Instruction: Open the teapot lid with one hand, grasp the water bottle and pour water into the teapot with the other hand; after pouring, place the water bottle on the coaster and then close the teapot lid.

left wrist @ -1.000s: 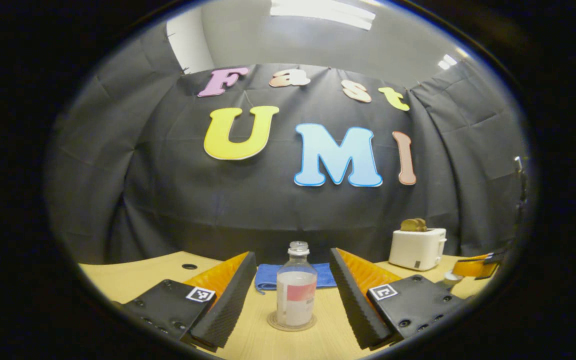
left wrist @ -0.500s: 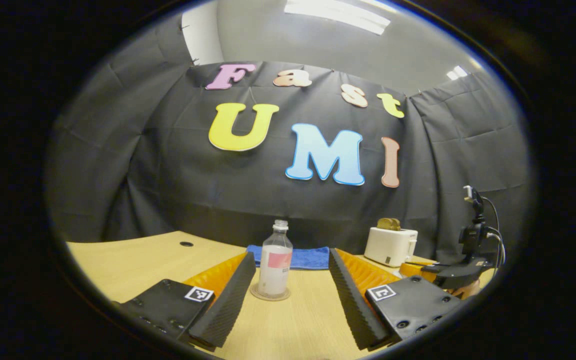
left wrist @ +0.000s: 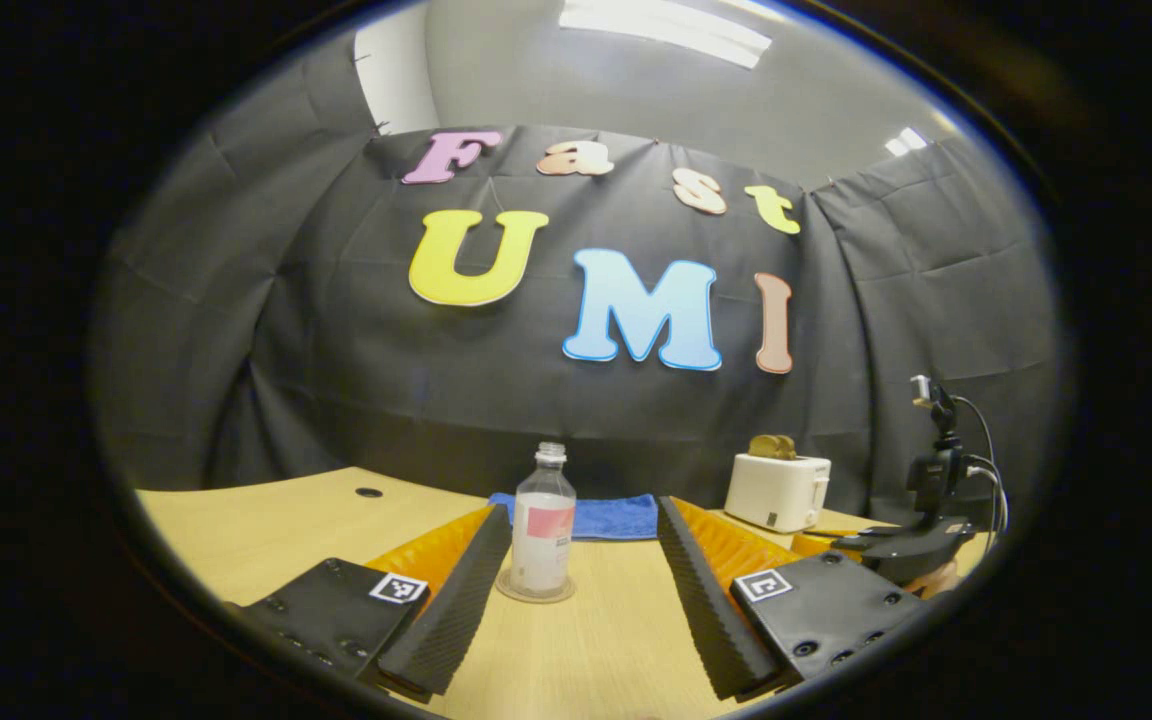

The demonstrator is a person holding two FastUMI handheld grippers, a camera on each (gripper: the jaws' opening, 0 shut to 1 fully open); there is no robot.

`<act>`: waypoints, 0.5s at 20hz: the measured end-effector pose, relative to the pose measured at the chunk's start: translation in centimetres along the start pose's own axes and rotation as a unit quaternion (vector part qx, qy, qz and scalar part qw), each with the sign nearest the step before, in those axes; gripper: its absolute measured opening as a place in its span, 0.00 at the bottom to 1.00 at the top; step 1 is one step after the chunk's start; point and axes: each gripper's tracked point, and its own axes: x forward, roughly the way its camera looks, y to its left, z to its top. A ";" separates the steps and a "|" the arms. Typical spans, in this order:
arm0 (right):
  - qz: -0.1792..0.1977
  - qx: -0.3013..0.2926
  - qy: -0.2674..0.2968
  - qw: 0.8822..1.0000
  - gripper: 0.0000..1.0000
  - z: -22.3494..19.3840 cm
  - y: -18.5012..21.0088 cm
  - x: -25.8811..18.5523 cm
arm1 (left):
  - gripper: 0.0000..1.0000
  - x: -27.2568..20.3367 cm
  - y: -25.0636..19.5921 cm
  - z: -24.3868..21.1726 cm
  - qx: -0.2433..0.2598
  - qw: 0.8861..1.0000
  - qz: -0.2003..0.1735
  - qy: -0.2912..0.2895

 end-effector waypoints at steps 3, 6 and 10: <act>0.000 -0.008 -0.025 1.000 0.19 1.8 0.1 -1.2 | 0.99 0.0 -0.5 -0.3 0.001 1.000 -0.006 0.006; -0.005 -0.018 -0.043 0.999 0.23 3.1 0.3 -4.0 | 0.99 0.0 -1.2 -0.8 0.016 1.000 -0.009 0.011; -0.012 -0.032 -0.042 0.999 0.72 2.1 1.6 -10.4 | 0.99 -1.1 -1.9 -1.4 0.040 0.999 -0.004 0.021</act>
